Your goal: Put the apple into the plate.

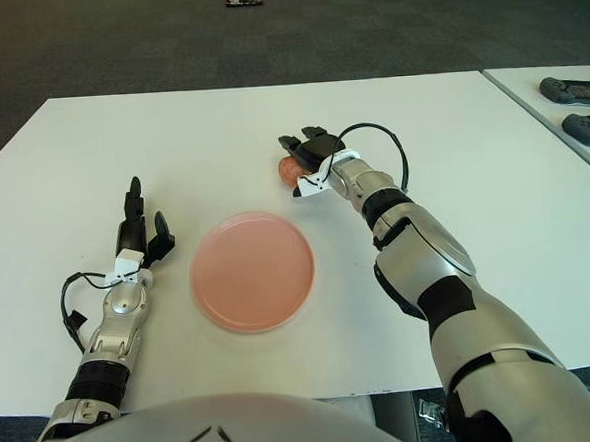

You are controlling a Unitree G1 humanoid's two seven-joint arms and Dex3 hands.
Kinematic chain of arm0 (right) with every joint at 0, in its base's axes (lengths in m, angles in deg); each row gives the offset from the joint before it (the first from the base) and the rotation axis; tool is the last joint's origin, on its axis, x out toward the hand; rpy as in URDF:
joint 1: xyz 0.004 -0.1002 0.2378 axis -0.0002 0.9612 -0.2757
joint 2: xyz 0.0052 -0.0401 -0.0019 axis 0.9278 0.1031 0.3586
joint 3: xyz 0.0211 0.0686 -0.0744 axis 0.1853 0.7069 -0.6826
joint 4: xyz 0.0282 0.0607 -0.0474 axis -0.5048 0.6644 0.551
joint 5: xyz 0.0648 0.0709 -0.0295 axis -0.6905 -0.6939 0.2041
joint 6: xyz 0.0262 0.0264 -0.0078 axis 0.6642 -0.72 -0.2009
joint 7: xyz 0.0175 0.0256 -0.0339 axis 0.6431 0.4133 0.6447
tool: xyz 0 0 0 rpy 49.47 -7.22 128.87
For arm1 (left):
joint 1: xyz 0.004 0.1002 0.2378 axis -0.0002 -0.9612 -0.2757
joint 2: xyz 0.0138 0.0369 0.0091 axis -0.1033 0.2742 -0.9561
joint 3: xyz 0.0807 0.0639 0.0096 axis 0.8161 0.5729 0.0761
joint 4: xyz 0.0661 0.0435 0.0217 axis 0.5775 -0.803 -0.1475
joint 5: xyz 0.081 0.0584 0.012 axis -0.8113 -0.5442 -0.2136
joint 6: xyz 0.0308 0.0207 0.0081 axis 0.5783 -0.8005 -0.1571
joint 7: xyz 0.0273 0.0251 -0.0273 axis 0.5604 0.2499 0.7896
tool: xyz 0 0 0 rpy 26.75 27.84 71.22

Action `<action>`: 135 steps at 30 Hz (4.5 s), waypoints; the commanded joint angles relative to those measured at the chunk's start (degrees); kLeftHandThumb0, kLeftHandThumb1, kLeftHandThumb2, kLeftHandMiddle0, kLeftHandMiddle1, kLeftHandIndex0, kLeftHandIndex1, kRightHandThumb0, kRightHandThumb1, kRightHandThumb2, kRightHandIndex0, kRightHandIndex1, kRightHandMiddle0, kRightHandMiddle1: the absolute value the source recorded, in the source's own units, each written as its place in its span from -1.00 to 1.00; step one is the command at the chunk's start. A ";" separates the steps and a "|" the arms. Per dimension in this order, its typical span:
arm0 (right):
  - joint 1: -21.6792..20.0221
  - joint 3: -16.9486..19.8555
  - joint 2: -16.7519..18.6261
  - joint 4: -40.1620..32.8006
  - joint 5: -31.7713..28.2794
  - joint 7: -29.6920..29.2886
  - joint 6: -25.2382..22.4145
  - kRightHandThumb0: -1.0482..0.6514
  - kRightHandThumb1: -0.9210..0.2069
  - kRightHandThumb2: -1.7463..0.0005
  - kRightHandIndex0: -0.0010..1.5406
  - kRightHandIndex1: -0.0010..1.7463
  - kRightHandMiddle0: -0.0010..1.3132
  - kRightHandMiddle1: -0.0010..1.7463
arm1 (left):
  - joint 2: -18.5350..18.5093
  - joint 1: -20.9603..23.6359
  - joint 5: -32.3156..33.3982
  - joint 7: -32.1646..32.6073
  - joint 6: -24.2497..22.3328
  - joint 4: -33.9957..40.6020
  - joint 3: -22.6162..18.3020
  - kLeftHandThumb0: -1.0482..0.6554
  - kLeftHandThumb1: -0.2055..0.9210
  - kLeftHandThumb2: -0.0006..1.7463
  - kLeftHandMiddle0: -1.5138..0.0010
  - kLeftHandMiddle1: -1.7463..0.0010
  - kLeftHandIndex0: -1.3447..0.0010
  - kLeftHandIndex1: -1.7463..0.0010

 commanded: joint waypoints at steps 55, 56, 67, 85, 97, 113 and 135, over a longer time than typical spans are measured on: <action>0.21 -3.00 0.37 4.70 1.26 -2.79 0.18 -0.68 -0.65 0.65 -0.67 -0.32 -1.00 0.32 | 0.50 -0.94 -0.16 1.83 -1.06 1.91 -0.58 -0.83 1.00 0.13 1.00 1.00 1.00 1.00; 0.29 -2.85 0.25 4.72 1.10 -2.90 0.29 -0.64 -0.56 0.58 -0.68 -0.14 -1.00 0.43 | 0.47 -0.97 -0.14 1.78 -1.13 1.94 -0.60 -0.83 1.00 0.13 1.00 1.00 1.00 1.00; 1.87 0.71 0.23 4.73 -2.21 -4.51 2.52 0.19 0.33 -0.53 0.02 0.54 -0.09 0.99 | 0.29 -1.34 0.36 1.21 -1.49 2.58 -0.86 -0.84 1.00 0.13 1.00 1.00 1.00 1.00; 3.09 2.00 0.11 4.57 -2.66 -5.64 4.34 0.24 0.74 -0.88 0.28 0.64 0.06 1.00 | 0.14 -1.46 1.44 0.50 -1.54 2.84 -1.36 -0.83 1.00 0.13 1.00 1.00 1.00 1.00; 3.66 2.49 0.17 4.29 -3.11 -5.80 4.45 0.24 0.77 -0.92 0.26 0.74 0.06 1.00 | -0.04 -1.35 1.67 0.48 -1.23 2.59 -1.33 -0.83 1.00 0.13 1.00 1.00 1.00 1.00; 5.68 6.88 -0.04 3.67 -6.84 -6.64 7.34 0.24 0.78 -0.96 0.23 0.82 0.06 1.00 | -0.15 -1.14 1.91 0.60 -1.13 2.18 -1.48 -0.84 1.00 0.13 1.00 1.00 1.00 1.00; 8.48 20.94 -4.54 -14.94 -18.80 -5.13 16.71 0.24 0.57 -0.86 0.08 0.93 -0.09 1.00 | -0.41 -1.11 1.60 0.61 -1.27 1.92 -1.35 -0.84 1.00 0.13 1.00 1.00 1.00 1.00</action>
